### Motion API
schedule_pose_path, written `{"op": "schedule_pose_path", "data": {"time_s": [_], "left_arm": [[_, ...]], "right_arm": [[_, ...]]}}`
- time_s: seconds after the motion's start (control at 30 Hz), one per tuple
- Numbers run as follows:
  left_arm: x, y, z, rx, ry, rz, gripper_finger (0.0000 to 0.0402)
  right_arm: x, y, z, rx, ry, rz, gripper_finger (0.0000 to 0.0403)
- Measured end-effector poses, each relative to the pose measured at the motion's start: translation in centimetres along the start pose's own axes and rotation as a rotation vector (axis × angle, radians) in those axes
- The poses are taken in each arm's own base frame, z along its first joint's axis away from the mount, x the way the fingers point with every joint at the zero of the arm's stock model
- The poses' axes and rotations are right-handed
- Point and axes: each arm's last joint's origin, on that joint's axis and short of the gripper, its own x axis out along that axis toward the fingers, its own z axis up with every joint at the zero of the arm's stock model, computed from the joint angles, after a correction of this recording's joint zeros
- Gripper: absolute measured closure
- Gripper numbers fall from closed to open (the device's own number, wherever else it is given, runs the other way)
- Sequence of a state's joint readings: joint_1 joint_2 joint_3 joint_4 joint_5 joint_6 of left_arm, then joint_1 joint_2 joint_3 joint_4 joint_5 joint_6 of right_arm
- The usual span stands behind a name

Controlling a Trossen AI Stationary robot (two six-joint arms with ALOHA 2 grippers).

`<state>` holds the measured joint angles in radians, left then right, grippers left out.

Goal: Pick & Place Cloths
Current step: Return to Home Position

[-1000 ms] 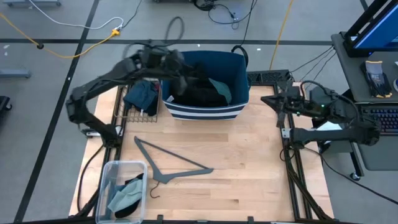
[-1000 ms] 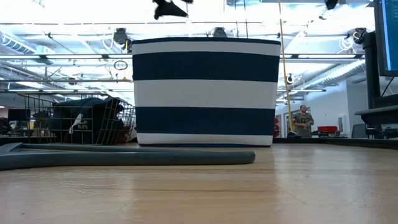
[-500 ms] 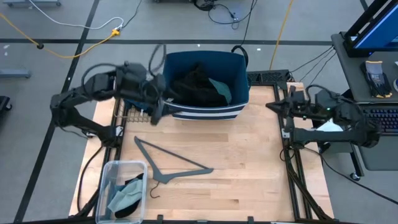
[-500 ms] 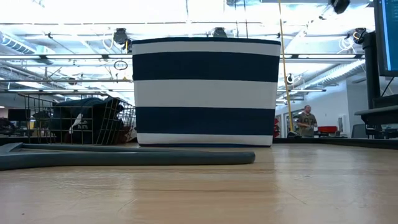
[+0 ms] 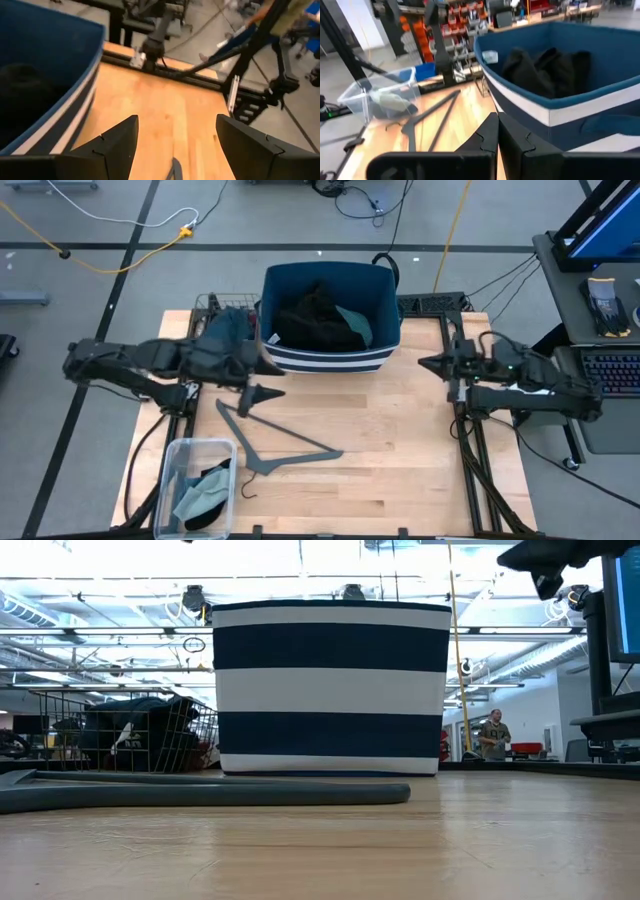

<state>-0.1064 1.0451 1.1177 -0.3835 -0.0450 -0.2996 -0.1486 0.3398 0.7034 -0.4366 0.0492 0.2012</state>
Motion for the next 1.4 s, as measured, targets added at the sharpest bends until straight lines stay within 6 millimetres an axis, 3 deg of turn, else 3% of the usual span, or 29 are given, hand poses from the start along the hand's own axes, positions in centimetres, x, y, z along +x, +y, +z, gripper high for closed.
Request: {"op": "schedule_pose_path", "data": {"time_s": [0.37, 0.6, 0.93, 1.4], "left_arm": [[-7.2, 1.5, -7.1, 0.009, -0.157, 0.019, 0.0131], [-9.6, 2.7, -10.8, 0.032, -0.216, -0.039, 0.0131], [-8.8, 4.4, -15.9, -0.006, -0.249, -0.009, 0.0131], [-8.2, 5.4, -18.5, -0.019, -0.31, 0.069, 0.0131]], "right_arm": [[-3.4, -0.4, -0.9, 0.001, -0.073, -0.019, 0.0403], [-3.2, -0.7, -2.4, 0.062, 0.003, -0.031, 0.0403], [0.0, -1.4, -6.1, 0.026, 0.019, -0.043, 0.0403], [1.0, -2.0, -8.9, 0.069, -0.038, -0.073, 0.0403]]}}
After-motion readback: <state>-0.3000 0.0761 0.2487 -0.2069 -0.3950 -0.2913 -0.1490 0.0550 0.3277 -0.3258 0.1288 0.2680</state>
